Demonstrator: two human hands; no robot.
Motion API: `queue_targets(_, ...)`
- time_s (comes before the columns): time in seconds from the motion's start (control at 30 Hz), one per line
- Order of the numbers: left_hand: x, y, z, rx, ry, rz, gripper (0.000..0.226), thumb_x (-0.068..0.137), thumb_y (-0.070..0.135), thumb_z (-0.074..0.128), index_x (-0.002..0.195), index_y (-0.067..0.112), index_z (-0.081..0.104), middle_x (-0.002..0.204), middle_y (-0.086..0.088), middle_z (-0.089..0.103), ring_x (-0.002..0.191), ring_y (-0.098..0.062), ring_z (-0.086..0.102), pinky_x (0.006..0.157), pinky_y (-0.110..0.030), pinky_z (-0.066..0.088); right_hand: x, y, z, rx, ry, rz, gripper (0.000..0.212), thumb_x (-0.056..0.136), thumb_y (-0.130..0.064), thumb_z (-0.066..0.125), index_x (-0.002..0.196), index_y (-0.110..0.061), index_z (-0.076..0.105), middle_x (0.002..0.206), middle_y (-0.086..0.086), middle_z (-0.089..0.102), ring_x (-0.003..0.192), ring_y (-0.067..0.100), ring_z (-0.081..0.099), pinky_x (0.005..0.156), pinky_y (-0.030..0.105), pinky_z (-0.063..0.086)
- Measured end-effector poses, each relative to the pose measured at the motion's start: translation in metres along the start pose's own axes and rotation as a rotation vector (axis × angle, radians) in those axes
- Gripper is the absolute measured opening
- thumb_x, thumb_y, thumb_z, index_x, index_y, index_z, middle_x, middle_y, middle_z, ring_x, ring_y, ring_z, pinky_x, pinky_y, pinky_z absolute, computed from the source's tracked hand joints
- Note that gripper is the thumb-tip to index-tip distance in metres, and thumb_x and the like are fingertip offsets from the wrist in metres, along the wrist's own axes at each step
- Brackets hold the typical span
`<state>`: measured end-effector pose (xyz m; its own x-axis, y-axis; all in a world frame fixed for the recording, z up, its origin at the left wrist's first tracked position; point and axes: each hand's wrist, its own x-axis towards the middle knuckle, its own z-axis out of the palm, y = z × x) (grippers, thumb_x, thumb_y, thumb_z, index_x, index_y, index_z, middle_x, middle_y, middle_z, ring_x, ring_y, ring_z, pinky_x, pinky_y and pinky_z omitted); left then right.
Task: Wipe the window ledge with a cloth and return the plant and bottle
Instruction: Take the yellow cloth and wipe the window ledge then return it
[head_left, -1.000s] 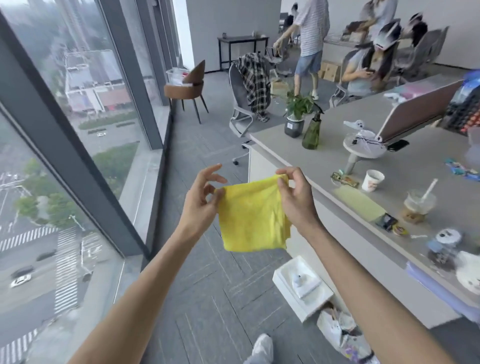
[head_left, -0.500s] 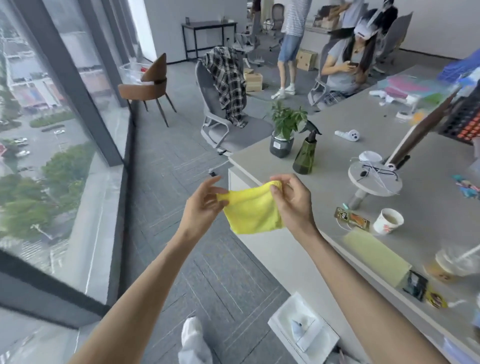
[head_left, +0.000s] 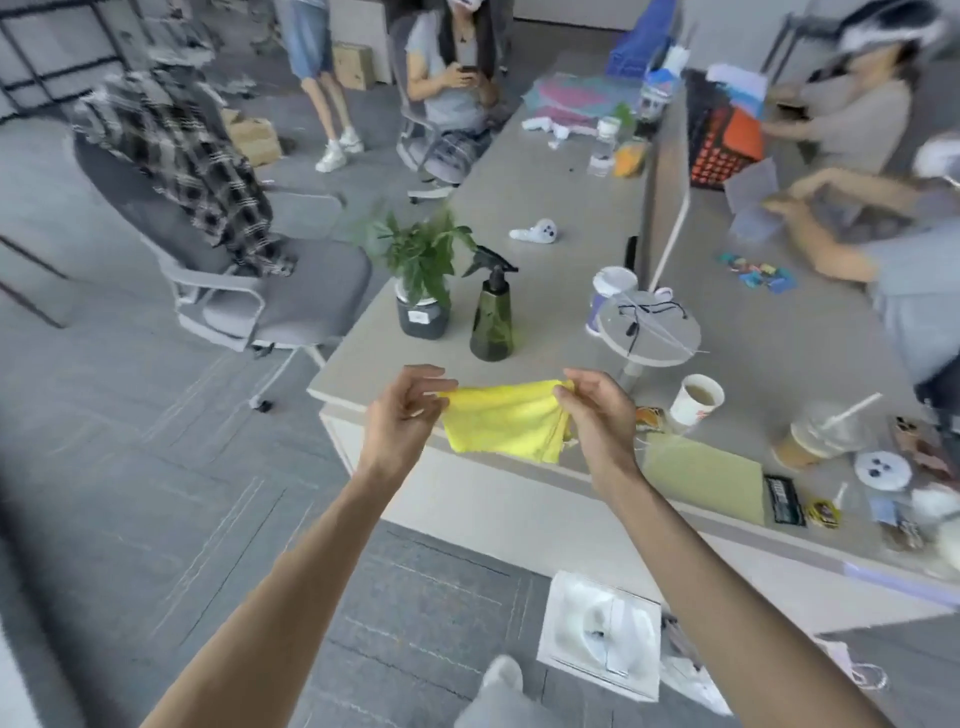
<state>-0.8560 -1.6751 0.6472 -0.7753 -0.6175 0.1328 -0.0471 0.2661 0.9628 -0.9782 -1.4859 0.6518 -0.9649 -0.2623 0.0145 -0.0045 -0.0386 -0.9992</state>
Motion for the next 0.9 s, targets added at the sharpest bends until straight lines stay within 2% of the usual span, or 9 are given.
queue_targets(0.1, 0.037, -0.024, 0.025, 0.038, -0.128, -0.004, 0.048, 0.085, -0.014, 0.059, 0.102, 0.031, 0.06, 0.096, 0.009, 0.076, 0.092, -0.006, 0.072, 0.086, -0.027, 0.055, 0.032, 0.019, -0.009, -0.034, 0.094, 0.029, 0.021, 0.084, 0.0, 0.07, 0.099, -0.014, 0.07, 0.078, -0.006, 0.063, 0.068, -0.004, 0.059, 0.066, 0.012, 0.045)
queue_targets(0.2, 0.073, -0.049, 0.053, 0.096, -0.21, -0.002, 0.055, 0.085, -0.011, 0.062, 0.099, 0.041, 0.06, 0.089, 0.021, 0.075, 0.096, -0.005, 0.072, 0.09, -0.034, 0.056, 0.068, 0.046, -0.016, -0.082, 0.123, 0.044, 0.022, 0.083, 0.001, 0.07, 0.095, -0.018, 0.071, 0.076, -0.006, 0.059, 0.066, -0.001, 0.054, 0.066, 0.012, 0.042)
queue_targets(0.33, 0.111, -0.084, 0.085, 0.117, -0.274, -0.014, 0.056, 0.083, -0.011, 0.064, 0.1, 0.042, 0.059, 0.088, 0.029, 0.073, 0.098, -0.005, 0.072, 0.092, -0.038, 0.057, 0.103, 0.086, -0.023, -0.123, 0.169, 0.091, 0.026, 0.083, 0.004, 0.069, 0.09, -0.021, 0.07, 0.075, -0.002, 0.058, 0.068, 0.008, 0.052, 0.064, 0.017, 0.041)
queue_targets(0.47, 0.139, -0.097, 0.104, 0.144, -0.317, -0.025, 0.056, 0.083, -0.013, 0.063, 0.1, 0.04, 0.058, 0.089, 0.029, 0.072, 0.095, 0.004, 0.07, 0.09, -0.029, 0.057, 0.124, 0.107, -0.026, -0.154, 0.243, 0.169, 0.029, 0.081, 0.006, 0.068, 0.088, -0.023, 0.069, 0.078, -0.004, 0.061, 0.069, -0.001, 0.056, 0.07, 0.02, 0.043)
queue_targets(0.53, 0.149, -0.095, 0.107, 0.14, -0.332, -0.017, 0.052, 0.084, -0.013, 0.063, 0.1, 0.036, 0.058, 0.088, 0.03, 0.072, 0.091, 0.005, 0.071, 0.086, -0.021, 0.056, 0.133, 0.108, -0.025, -0.142, 0.266, 0.182, 0.029, 0.08, 0.005, 0.068, 0.088, -0.022, 0.07, 0.081, -0.003, 0.062, 0.074, 0.001, 0.056, 0.073, 0.021, 0.042)
queue_targets(0.67, 0.167, -0.099, 0.111, 0.115, -0.349, -0.041, 0.037, 0.085, -0.012, 0.063, 0.107, 0.017, 0.062, 0.097, 0.007, 0.076, 0.082, -0.006, 0.073, 0.079, -0.017, 0.056, 0.151, 0.117, -0.021, -0.149, 0.302, 0.221, 0.021, 0.079, 0.0, 0.065, 0.095, -0.012, 0.072, 0.077, 0.004, 0.057, 0.069, 0.01, 0.05, 0.061, 0.016, 0.038)
queue_targets(0.77, 0.185, -0.123, 0.12, 0.147, -0.356, -0.113, 0.038, 0.083, -0.013, 0.063, 0.107, 0.016, 0.062, 0.097, 0.003, 0.075, 0.072, 0.0, 0.069, 0.074, -0.03, 0.059, 0.17, 0.139, -0.015, -0.293, 0.294, 0.26, 0.019, 0.083, -0.001, 0.067, 0.092, -0.018, 0.069, 0.075, -0.001, 0.062, 0.064, 0.003, 0.054, 0.059, 0.013, 0.04)
queue_targets(0.83, 0.197, -0.145, 0.131, 0.181, -0.384, -0.196, 0.036, 0.084, -0.014, 0.061, 0.107, 0.013, 0.063, 0.096, 0.001, 0.073, 0.068, 0.006, 0.067, 0.072, -0.036, 0.059, 0.18, 0.157, -0.011, -0.412, 0.263, 0.286, 0.015, 0.085, -0.005, 0.069, 0.097, -0.013, 0.069, 0.076, -0.005, 0.062, 0.071, 0.006, 0.058, 0.063, 0.011, 0.044)
queue_targets(0.9, 0.208, -0.166, 0.147, 0.235, -0.427, -0.255, 0.032, 0.085, -0.013, 0.06, 0.109, 0.008, 0.064, 0.096, -0.003, 0.072, 0.063, 0.006, 0.064, 0.069, -0.024, 0.056, 0.191, 0.178, -0.011, -0.528, 0.26, 0.295, 0.015, 0.086, -0.007, 0.07, 0.101, -0.006, 0.069, 0.083, 0.0, 0.066, 0.081, 0.016, 0.062, 0.077, 0.025, 0.052)
